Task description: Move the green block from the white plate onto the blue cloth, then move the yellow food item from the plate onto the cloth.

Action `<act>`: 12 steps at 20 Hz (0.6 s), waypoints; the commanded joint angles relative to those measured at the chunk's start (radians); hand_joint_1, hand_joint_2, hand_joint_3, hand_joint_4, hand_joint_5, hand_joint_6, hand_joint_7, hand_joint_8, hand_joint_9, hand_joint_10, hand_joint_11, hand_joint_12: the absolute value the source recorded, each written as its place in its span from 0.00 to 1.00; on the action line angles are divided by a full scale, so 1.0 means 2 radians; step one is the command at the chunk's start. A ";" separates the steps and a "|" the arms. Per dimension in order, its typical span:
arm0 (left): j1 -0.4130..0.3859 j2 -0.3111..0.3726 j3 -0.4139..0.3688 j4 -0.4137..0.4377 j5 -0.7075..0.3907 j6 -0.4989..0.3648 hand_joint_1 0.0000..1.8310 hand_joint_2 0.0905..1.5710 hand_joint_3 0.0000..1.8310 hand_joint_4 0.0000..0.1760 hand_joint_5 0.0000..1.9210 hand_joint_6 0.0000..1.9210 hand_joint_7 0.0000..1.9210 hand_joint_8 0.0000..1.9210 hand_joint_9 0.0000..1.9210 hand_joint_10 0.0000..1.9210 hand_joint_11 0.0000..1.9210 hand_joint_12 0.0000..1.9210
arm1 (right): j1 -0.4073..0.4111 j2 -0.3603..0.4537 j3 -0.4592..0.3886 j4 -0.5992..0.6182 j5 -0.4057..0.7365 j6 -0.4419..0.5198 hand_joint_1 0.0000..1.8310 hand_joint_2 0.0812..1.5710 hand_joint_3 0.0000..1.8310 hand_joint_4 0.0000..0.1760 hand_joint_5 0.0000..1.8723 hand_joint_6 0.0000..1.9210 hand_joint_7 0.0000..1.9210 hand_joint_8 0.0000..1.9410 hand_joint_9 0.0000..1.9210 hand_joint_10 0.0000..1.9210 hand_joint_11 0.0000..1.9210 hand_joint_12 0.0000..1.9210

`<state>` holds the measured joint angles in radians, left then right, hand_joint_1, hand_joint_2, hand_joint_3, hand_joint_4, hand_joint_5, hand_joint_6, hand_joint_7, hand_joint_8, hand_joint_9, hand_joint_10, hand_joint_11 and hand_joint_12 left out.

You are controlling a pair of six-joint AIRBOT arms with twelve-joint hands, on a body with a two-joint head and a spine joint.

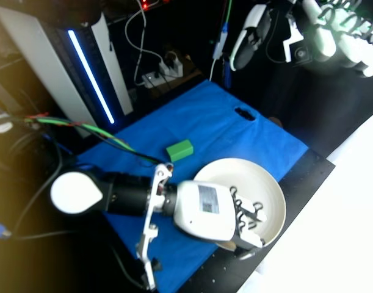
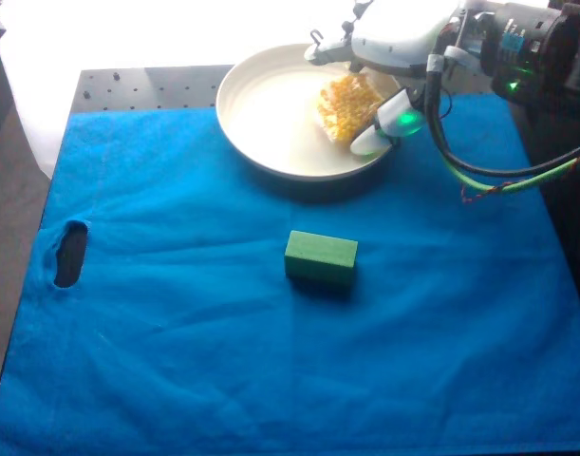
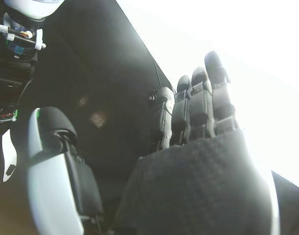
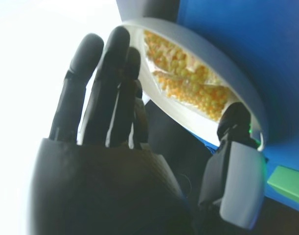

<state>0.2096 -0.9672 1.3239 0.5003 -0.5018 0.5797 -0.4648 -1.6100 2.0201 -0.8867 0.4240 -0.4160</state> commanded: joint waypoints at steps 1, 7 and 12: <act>-0.008 0.002 -0.001 -0.016 -0.052 -0.001 0.31 0.53 0.00 0.42 0.05 0.00 0.04 0.00 0.04 0.00 0.00 0.27 | 0.004 0.001 0.004 0.009 0.016 -0.005 0.42 0.52 0.00 0.00 0.24 0.01 0.44 0.00 0.42 0.04 0.14 0.80; -0.007 0.002 -0.002 -0.016 -0.052 -0.001 0.31 0.53 0.00 0.43 0.04 0.00 0.04 0.00 0.06 0.00 0.00 0.28 | 0.004 0.001 0.006 0.009 0.016 -0.005 0.57 0.60 0.00 0.00 0.52 0.01 0.54 0.02 0.47 0.08 0.14 0.83; -0.004 0.002 -0.002 -0.016 -0.053 -0.001 0.32 0.53 0.00 0.51 0.06 0.00 0.06 0.00 0.06 0.00 0.00 0.31 | 0.005 0.001 0.006 0.011 0.018 -0.005 0.69 0.66 0.00 0.00 0.69 0.23 0.50 0.49 0.40 0.28 0.15 0.80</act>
<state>0.2104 -0.9672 1.3239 0.5003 -0.5018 0.5797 -0.4637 -1.6100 2.0254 -0.8795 0.4313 -0.4160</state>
